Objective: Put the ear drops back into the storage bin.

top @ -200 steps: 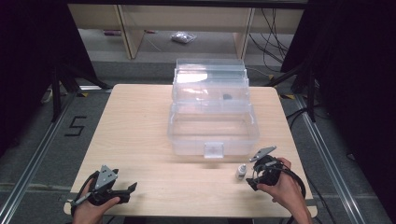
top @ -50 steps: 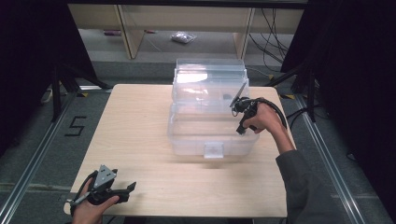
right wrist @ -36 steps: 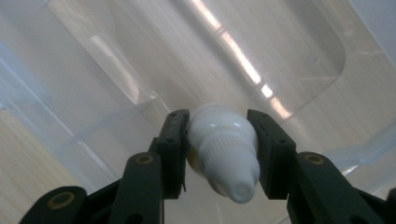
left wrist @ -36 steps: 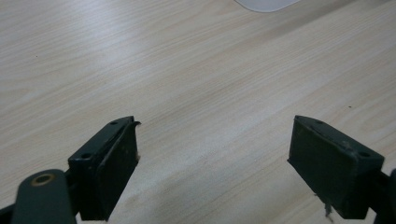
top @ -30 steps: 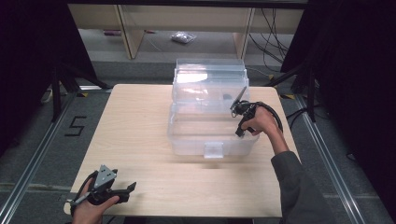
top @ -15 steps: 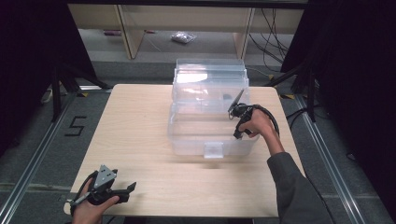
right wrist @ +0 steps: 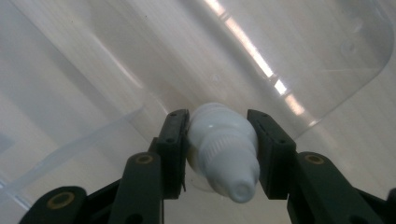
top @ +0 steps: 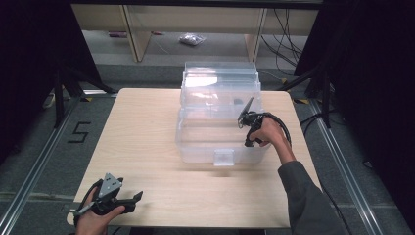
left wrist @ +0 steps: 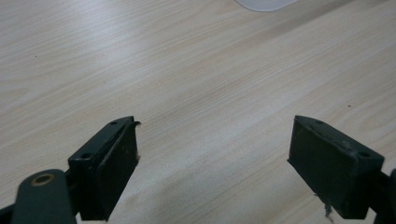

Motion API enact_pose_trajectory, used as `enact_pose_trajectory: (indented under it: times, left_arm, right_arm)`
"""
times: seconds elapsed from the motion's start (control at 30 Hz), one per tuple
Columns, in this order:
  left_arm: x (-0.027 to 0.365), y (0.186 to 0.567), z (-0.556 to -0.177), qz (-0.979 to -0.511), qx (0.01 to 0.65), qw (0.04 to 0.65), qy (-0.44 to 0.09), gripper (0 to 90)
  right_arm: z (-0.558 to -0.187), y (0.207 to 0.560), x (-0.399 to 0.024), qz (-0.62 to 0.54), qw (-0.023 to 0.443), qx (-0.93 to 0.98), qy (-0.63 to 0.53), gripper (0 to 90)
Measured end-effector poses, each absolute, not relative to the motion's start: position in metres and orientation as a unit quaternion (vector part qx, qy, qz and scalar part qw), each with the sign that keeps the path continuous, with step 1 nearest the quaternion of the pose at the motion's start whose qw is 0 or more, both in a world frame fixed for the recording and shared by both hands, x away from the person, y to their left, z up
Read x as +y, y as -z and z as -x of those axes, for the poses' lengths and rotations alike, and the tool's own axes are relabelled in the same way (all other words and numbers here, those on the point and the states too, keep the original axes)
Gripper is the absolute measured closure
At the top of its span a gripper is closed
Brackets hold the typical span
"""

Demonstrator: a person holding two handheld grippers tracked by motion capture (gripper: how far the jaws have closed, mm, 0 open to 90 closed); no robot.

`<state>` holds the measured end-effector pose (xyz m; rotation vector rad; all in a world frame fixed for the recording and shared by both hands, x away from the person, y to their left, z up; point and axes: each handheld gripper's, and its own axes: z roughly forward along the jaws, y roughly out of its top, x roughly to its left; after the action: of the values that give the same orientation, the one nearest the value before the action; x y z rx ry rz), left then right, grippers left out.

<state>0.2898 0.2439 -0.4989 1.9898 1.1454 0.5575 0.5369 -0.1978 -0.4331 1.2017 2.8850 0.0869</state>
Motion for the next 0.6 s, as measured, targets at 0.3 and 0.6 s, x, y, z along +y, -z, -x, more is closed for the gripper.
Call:
enact_pose_trajectory:
  times: [0.3, 0.6]
  left_arm:
    - [0.244, 0.499, -0.29, -0.779, 0.448, 0.38, -0.218, 15.1]
    - [0.244, 0.499, -0.289, -0.78, 0.449, 0.377, -0.217, 15.1]
  right_arm:
    - [-0.539, 0.439, -0.2, -0.372, 0.003, 0.928, -0.016, 59.8]
    - [-0.537, 0.427, -0.201, -0.405, 0.011, 0.913, -0.039, 41.9]
